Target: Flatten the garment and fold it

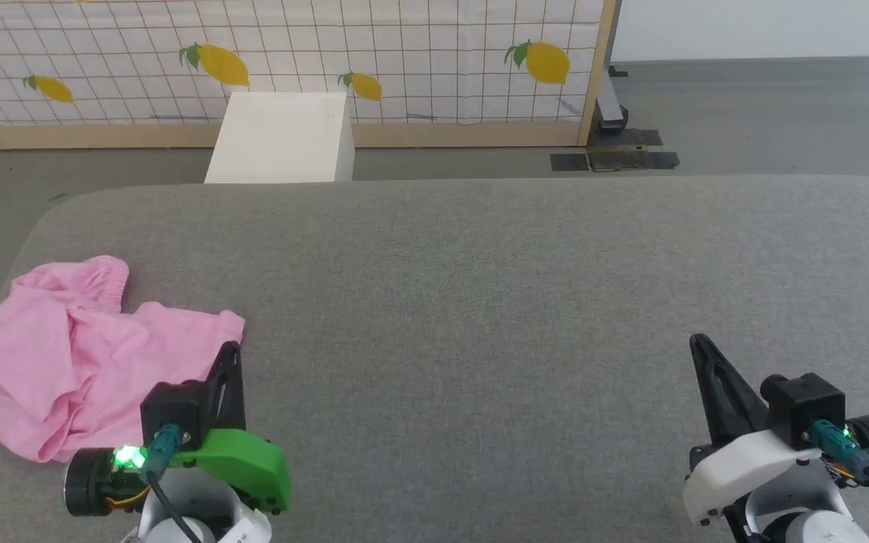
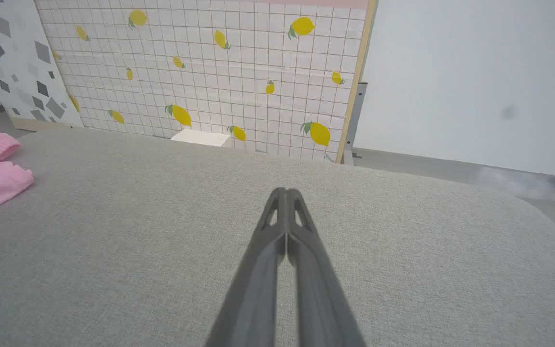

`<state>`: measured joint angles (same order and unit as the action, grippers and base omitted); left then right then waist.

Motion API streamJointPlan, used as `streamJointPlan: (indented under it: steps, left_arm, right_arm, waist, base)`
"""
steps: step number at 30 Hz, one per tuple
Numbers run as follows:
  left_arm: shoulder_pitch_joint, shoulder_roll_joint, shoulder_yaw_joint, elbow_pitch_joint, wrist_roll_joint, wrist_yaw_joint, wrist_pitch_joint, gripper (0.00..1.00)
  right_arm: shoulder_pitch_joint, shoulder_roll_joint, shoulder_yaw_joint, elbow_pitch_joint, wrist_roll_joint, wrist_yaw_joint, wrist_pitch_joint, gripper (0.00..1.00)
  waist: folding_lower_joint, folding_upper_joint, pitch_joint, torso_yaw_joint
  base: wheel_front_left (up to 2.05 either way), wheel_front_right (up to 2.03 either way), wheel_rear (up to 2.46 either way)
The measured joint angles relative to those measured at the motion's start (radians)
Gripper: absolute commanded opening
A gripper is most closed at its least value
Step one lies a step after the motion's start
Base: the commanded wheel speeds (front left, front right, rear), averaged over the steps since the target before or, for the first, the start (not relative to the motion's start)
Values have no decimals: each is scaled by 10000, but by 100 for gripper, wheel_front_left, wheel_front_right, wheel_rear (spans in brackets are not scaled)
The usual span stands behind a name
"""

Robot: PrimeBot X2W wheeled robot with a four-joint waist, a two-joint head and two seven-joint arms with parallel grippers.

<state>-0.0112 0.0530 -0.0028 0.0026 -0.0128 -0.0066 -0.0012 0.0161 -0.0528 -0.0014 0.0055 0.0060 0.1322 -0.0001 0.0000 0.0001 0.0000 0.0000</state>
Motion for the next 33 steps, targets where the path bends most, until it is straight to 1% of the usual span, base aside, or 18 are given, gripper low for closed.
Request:
streamJointPlan:
  steps: [30,31,32,33]
  left_arm:
    - [1,0,0,0,0,0,0,0]
    - [1,0,0,0,0,0,0,100]
    - [-1,2,-8,2,-13,-2,0,0]
    - [-1,2,-13,4,-23,-2,0,100]
  right_arm:
    - [0,0,-2,0,0,0,0,0]
    - [0,0,-2,0,0,0,0,100]
    - [3,-2,-4,4,4,0,0,0]
    - [4,-4,-6,6,4,0,0,100]
  waist:
    - [0,0,0,0]
    - [0,0,0,0]
    - [0,0,0,0]
    - [0,0,0,0]
  base:
    - [0,0,0]
    - [0,0,0]
    - [0,0,0]
    - [0,0,0]
